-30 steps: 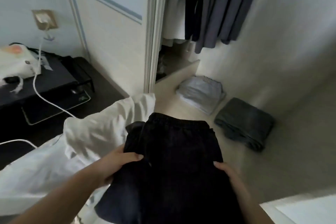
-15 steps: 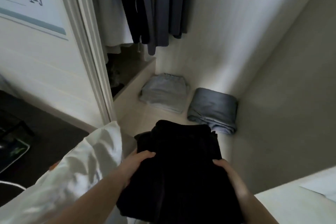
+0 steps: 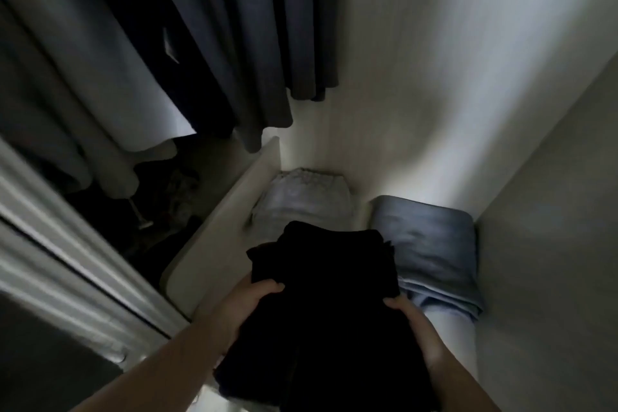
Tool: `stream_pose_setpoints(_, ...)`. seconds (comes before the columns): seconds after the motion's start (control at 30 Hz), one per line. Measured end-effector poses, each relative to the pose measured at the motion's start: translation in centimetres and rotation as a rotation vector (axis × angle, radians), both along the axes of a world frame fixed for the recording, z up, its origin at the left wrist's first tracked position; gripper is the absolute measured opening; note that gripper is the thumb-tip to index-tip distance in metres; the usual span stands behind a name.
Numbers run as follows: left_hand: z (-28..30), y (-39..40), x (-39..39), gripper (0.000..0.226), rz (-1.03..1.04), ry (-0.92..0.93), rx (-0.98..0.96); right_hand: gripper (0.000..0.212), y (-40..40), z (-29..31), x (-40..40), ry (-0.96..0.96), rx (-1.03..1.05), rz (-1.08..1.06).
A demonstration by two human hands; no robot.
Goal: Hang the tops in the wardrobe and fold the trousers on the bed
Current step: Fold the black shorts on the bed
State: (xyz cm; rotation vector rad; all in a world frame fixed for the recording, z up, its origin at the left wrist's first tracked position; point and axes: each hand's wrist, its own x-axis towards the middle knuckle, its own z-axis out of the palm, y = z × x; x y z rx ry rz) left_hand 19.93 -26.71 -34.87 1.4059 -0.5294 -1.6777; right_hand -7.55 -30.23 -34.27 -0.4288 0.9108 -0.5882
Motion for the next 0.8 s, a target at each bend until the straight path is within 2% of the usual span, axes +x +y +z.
stream_pose_setpoints(0.03,-0.2,-1.8,0.5,0.036,-0.012,-0.022,-0.004,0.011,-1.7,-0.6,0.4,0.011,0.012,-0.062)
stream_pose_setpoints(0.07,-0.4,-3.8,1.1,0.037,-0.012,-0.055,-0.005,0.027,-4.3,-1.7,0.7,0.039,0.055,-0.113)
stream_pose_setpoints(0.1,-0.5,-5.6,1.6,0.038,-0.013,-0.092,-0.007,0.034,-6.5,-2.1,1.0,0.041,0.057,-0.110)
stream_pose_setpoints(0.2,-0.5,-11.0,3.0,0.037,-0.028,-0.170,-0.031,0.024,-12.3,-2.6,2.4,0.125,-0.115,-0.063)
stream_pose_setpoints(0.33,-0.6,-17.5,5.4,0.034,-0.027,-0.267,-0.084,0.026,-19.6,-4.2,4.1,0.160,-0.201,-0.040)
stream_pose_setpoints(0.47,-2.3,-23.2,7.6,0.039,-0.020,-0.356,-0.127,0.047,-25.0,-7.7,6.3,0.139,-0.307,-0.072)
stream_pose_setpoints(0.57,-5.6,-26.7,8.4,0.034,-0.031,-0.699,-0.138,0.051,-26.7,-11.0,7.8,0.128,-0.296,-0.099)
stream_pose_setpoints(0.63,-8.4,-28.3,8.8,0.034,-0.002,-0.905,-0.126,0.050,-27.1,-13.0,8.8,0.187,-0.266,-0.115)
stream_pose_setpoints(0.8,-13.7,-29.4,10.8,0.027,0.046,-1.075,-0.054,0.042,-27.2,-16.7,8.6,0.378,-0.278,-0.125)
